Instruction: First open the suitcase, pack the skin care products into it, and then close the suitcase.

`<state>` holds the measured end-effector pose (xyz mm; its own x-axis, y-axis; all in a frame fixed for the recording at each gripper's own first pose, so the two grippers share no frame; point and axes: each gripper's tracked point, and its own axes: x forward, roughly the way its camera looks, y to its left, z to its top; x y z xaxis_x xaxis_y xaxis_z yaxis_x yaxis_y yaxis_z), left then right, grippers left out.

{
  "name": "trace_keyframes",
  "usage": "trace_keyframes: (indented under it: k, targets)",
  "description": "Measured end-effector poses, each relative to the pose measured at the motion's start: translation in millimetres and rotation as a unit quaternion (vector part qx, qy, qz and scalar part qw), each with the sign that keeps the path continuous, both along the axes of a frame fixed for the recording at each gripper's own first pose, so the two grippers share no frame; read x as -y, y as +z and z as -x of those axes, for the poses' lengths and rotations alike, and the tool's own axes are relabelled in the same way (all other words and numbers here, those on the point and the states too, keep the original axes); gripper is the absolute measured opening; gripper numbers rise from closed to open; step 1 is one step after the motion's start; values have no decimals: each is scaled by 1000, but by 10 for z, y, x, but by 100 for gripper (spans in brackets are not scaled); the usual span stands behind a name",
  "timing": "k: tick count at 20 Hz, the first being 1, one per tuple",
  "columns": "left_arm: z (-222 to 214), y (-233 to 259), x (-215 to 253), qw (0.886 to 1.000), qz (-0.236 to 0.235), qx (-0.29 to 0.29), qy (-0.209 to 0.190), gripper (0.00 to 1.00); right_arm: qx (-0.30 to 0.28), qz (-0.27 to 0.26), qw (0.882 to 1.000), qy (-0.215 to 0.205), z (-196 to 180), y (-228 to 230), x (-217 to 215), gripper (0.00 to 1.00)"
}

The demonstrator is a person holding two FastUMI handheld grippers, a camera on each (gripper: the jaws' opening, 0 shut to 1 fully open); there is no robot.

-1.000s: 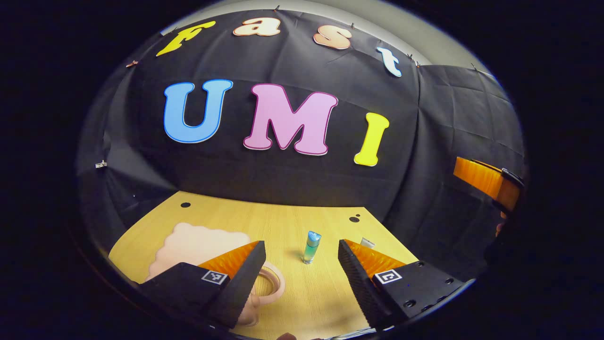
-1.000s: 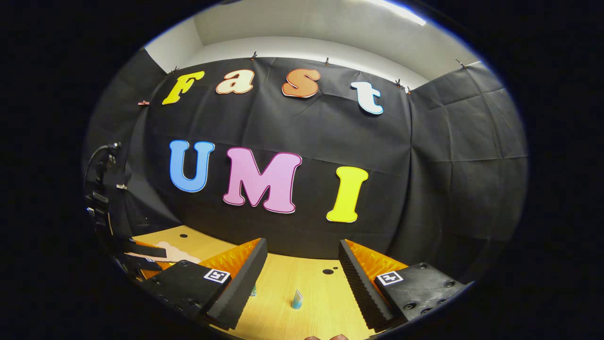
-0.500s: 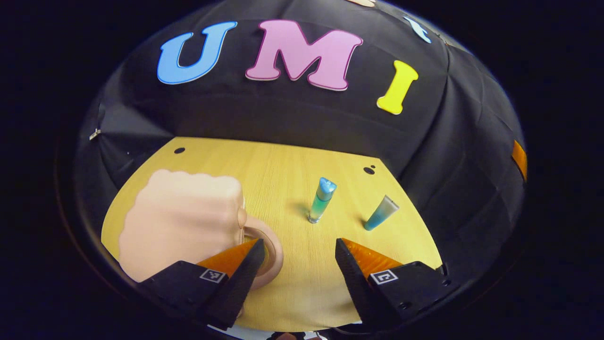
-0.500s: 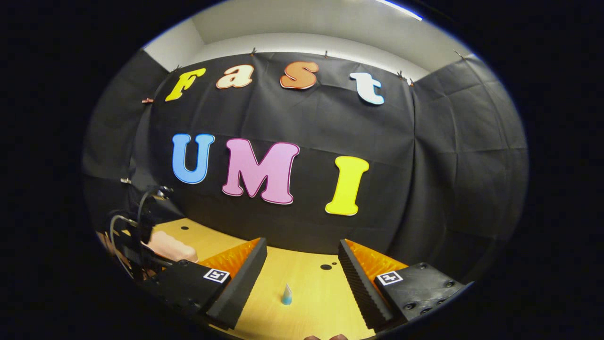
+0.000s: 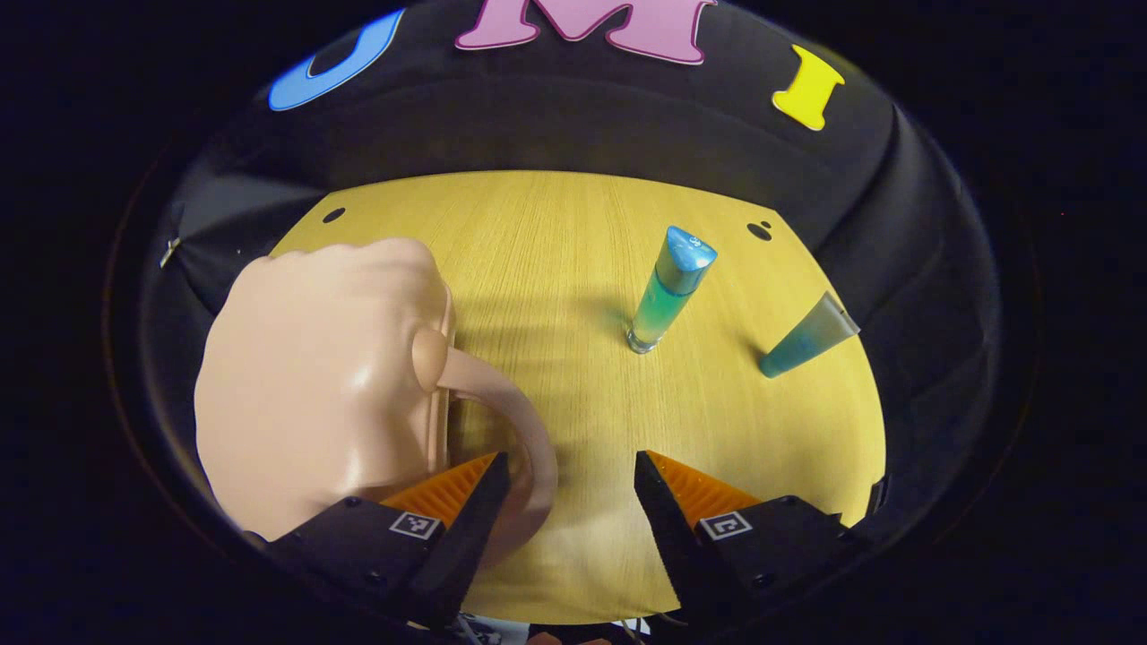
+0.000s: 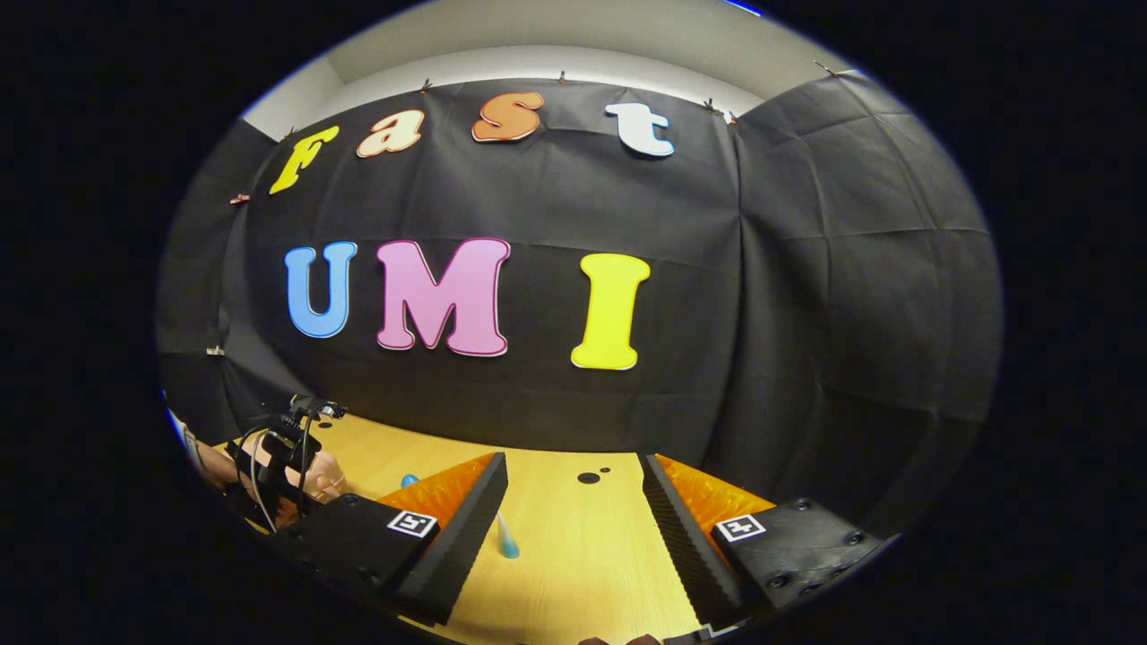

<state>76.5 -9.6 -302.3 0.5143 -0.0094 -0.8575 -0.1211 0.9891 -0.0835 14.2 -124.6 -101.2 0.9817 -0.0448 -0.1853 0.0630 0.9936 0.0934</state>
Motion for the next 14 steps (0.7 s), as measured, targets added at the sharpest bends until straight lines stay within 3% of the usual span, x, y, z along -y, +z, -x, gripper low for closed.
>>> trace_keyframes:
  k: [5,8,9,11,14]
  targets:
    - [-65,-171,-35,999,-19,-27,3,90,-7,-13,1000,-11,-54,-53,110,96]
    - [-81,-275,27,999,-7,-41,-25,89,-18,-11,1000,-7,-88,-157,117,96]
    - [-44,-289,-9,998,-13,-53,-30,75,-22,-13,1000,-4,-90,-177,105,96]
    - [-38,-343,-76,998,8,-60,-36,17,-28,-17,999,3,-78,-216,74,97]
    - [-11,-212,-57,997,37,-62,-31,12,-31,-14,999,11,-70,-241,56,96]
